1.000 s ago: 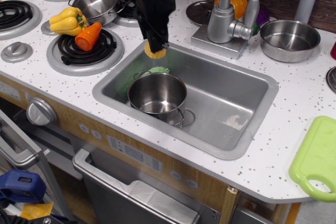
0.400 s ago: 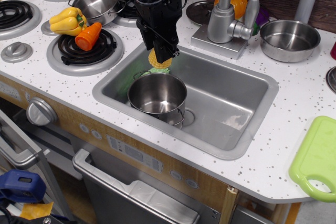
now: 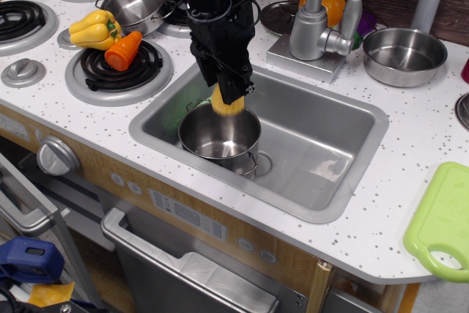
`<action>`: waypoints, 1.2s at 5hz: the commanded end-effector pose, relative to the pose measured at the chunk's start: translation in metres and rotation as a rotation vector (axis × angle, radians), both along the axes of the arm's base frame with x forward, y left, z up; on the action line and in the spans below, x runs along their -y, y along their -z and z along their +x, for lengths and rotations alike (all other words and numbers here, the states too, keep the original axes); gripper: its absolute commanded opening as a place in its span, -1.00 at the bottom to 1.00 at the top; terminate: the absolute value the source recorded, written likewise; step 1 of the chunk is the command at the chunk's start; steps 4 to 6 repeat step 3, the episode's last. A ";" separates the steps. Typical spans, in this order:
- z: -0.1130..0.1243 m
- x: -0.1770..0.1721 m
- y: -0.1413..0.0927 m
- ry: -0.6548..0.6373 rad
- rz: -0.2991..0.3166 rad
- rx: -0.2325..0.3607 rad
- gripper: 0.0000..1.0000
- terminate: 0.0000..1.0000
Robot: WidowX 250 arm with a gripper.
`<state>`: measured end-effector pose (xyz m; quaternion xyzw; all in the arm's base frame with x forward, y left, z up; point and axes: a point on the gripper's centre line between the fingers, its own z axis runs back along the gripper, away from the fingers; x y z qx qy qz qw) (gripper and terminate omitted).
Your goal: Put corn in pot which is in sink
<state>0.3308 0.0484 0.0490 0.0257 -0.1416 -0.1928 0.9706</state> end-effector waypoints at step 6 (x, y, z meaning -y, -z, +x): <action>0.003 -0.004 -0.021 -0.008 0.016 0.082 1.00 1.00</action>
